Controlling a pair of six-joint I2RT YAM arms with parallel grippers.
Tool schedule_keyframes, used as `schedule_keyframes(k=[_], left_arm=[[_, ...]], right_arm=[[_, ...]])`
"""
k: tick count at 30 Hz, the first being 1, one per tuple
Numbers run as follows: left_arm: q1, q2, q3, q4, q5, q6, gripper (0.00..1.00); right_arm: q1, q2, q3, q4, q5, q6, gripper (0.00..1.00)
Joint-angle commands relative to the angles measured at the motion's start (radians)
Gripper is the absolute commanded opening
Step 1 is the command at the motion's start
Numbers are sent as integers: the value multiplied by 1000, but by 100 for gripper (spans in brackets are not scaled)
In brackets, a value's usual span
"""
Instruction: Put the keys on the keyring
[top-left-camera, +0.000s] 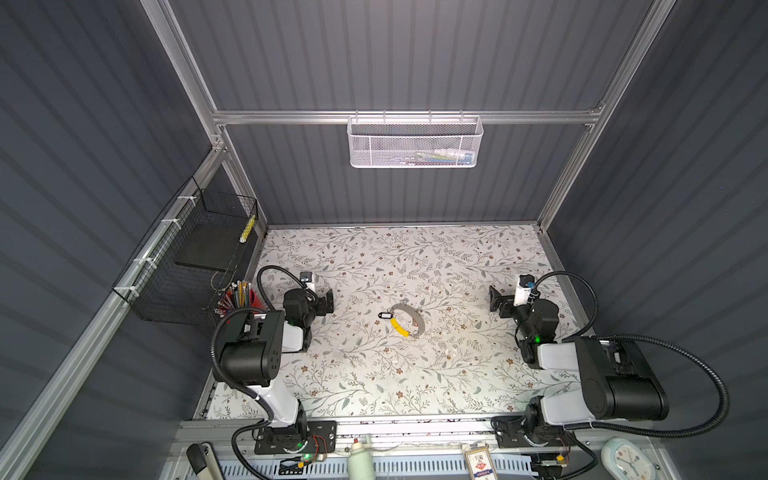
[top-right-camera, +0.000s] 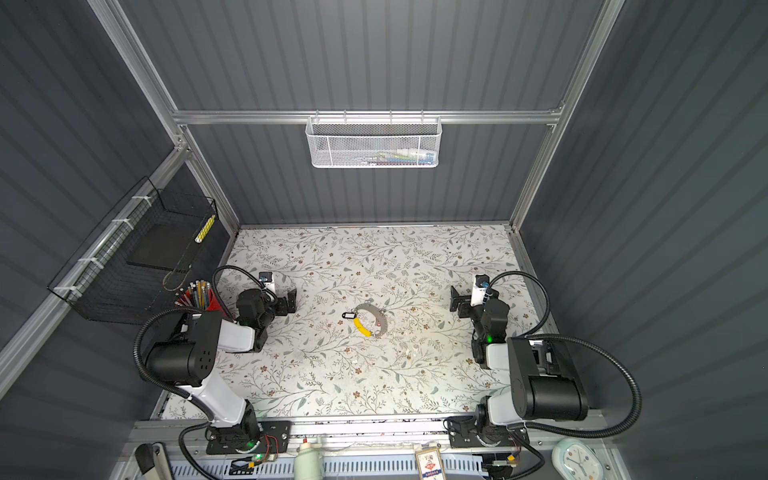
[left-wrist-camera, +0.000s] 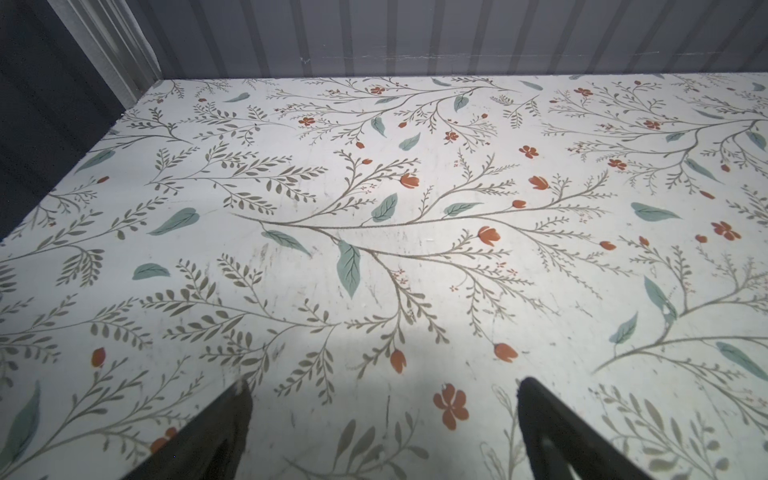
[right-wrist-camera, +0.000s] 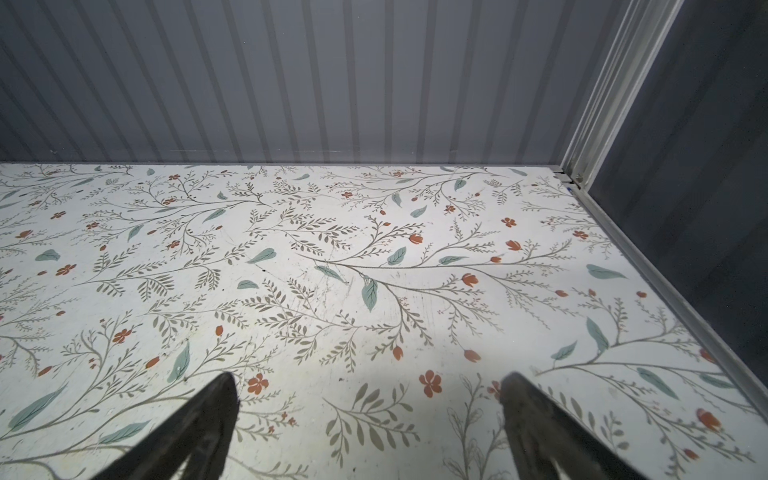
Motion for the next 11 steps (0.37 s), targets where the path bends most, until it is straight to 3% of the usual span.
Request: schedule_keyframes(k=[1, 9, 11], left_arm=[[-6, 0, 10, 0, -11, 13, 100], [-7, 1, 8, 2, -12, 13, 100], [-7, 1, 8, 2, -12, 12, 100]], right_arm=[[-3, -2, 36, -41, -12, 2, 99], [-2, 12, 57, -67, -11, 3, 99], [-3, -3, 53, -78, 53, 25, 99]])
